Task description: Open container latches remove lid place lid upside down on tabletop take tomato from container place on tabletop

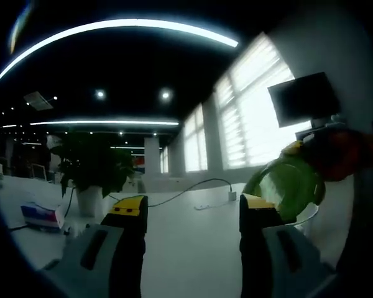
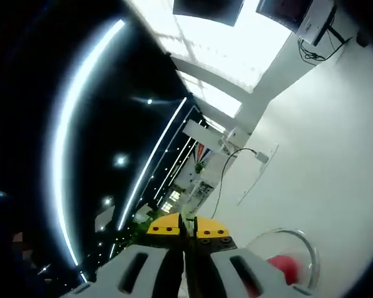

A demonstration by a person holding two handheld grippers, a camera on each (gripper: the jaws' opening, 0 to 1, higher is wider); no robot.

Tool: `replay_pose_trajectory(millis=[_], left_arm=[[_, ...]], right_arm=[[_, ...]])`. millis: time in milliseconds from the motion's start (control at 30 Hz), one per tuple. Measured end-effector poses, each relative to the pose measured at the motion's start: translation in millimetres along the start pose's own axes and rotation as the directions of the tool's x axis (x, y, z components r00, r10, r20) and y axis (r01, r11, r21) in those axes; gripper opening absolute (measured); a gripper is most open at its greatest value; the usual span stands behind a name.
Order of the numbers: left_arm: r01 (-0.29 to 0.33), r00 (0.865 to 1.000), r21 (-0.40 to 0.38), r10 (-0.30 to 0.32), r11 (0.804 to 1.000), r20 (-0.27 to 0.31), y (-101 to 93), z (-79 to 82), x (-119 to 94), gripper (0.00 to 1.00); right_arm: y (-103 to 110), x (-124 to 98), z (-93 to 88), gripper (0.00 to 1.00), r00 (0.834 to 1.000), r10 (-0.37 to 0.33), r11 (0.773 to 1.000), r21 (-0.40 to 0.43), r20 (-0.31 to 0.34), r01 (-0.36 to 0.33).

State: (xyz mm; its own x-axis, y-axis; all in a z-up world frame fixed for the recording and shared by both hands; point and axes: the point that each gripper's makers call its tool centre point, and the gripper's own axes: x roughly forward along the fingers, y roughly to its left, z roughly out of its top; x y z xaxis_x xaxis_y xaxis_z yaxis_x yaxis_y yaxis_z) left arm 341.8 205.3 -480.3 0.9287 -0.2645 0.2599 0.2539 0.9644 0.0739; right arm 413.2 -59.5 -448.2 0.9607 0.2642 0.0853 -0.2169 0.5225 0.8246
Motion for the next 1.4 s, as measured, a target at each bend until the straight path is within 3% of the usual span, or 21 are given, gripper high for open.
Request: replay_pose_trajectory(millis=[267, 433, 700, 833, 900, 967, 1200, 1400], left_arm=[[-0.022, 1.000, 0.000, 0.022, 1.000, 0.013, 11.4, 4.7, -8, 0.52], [-0.038, 0.999, 0.002, 0.038, 0.999, 0.018, 20.6, 6.7, -14, 0.52], [-0.069, 0.997, 0.005, 0.069, 0.998, 0.022, 32.8, 10.5, -25, 0.52], [-0.086, 0.996, 0.011, 0.086, 0.996, 0.024, 39.2, 13.3, -29, 0.52], [-0.093, 0.995, 0.010, 0.093, 0.996, 0.026, 42.4, 15.2, -31, 0.52], [-0.100, 0.995, 0.013, 0.100, 0.995, 0.028, 44.5, 17.0, -33, 0.51], [-0.107, 0.994, 0.019, 0.106, 0.994, 0.033, 47.0, 21.4, -37, 0.51], [-0.109, 0.994, 0.023, 0.109, 0.994, 0.031, 47.6, 21.2, -38, 0.51]], right_arm=[[38, 13, -15.9, 0.01, 0.996, 0.074, 0.992, -0.102, -0.046, -0.078], [63, 21, -28.3, 0.01, 0.991, 0.114, 0.965, -0.228, -0.076, -0.129], [85, 36, -46.5, 0.01, 0.982, 0.147, 0.930, -0.321, -0.122, -0.179], [100, 42, -52.4, 0.01, 0.973, 0.182, 0.900, -0.376, -0.141, -0.222], [109, 46, -54.3, 0.01, 0.969, 0.200, 0.864, -0.440, -0.146, -0.245], [116, 51, -54.9, 0.01, 0.968, 0.204, 0.860, -0.446, -0.148, -0.250], [134, 85, -28.5, 0.01, 0.966, 0.224, 0.799, -0.542, -0.132, -0.259], [123, 113, -7.5, 0.01, 0.977, 0.184, 0.742, -0.636, -0.112, -0.212]])
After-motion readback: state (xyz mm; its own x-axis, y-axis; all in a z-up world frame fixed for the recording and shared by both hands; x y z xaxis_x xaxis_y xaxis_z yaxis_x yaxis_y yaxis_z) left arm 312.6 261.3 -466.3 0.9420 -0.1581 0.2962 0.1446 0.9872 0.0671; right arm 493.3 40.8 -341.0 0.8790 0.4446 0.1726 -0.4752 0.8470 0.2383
